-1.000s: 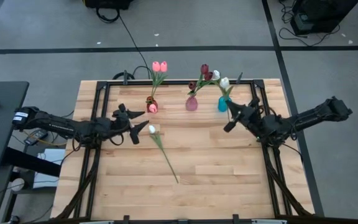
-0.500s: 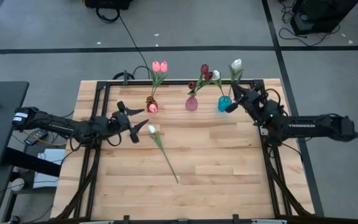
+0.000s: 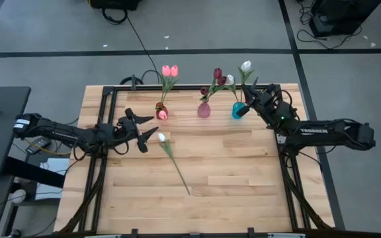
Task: Sort flowers into vase by color
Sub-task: Put the right white flower into the blue vase
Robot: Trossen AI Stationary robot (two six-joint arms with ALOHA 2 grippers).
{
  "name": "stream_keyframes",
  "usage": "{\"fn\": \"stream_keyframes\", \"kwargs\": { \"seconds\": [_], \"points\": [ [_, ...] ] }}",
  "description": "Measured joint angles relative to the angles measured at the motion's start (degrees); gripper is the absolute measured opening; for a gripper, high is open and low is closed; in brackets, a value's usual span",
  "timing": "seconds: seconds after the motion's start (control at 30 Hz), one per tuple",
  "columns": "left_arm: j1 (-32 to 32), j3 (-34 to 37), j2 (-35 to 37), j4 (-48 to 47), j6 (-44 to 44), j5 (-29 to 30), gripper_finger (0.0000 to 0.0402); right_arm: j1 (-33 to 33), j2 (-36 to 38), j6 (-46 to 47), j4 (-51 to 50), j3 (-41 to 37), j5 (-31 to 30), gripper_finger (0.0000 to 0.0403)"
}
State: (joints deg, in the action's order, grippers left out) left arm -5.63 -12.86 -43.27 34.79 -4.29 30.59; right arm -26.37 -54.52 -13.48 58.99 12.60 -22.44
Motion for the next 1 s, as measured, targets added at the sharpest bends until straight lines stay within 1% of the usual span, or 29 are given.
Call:
{"fn": "stream_keyframes", "kwargs": {
  "seconds": [0.13,0.23,0.3,0.37,0.57,0.7,0.83,0.93,1.0],
  "points": [
    [-0.1,0.0,0.0,-0.1,0.4,0.0,0.0239,0.0,-2.1,0.4,-0.7,0.1,-0.4,0.0003],
    [-0.1,0.0,0.4,-1.3,1.4,0.0,0.0239,0.0,-3.9,0.5,-1.7,-0.2,-2.7,0.0008],
    [-0.1,0.0,1.1,-3.2,2.4,0.0,0.0239,0.0,-4.4,1.0,-1.1,-0.1,-3.7,0.0010],
    [-0.1,0.0,2.2,-5.6,3.6,0.0,0.0239,0.5,-4.5,1.6,-3.6,-0.1,-3.7,0.0012],
    [-0.1,0.0,7.2,-12.4,7.3,-0.1,0.0239,2.6,-4.3,1.5,-4.1,-0.1,-5.0,0.0020],
    [-0.1,0.0,8.8,-16.5,9.1,-0.5,0.0239,4.5,-3.6,1.0,-7.2,-0.1,-5.9,0.0026],
    [-0.1,0.0,8.9,-17.1,9.7,-0.9,0.0239,6.3,-2.2,1.6,-10.3,-0.1,-9.2,0.0042],
    [-0.1,0.0,8.8,-18.0,10.6,-2.2,0.0239,8.0,-0.5,2.7,-14.5,-0.1,-10.1,0.0062],
    [-0.1,0.0,8.8,-18.8,11.1,-2.8,0.0239,9.2,1.0,3.2,-17.3,-0.1,-11.8,0.0077]
  ]
}}
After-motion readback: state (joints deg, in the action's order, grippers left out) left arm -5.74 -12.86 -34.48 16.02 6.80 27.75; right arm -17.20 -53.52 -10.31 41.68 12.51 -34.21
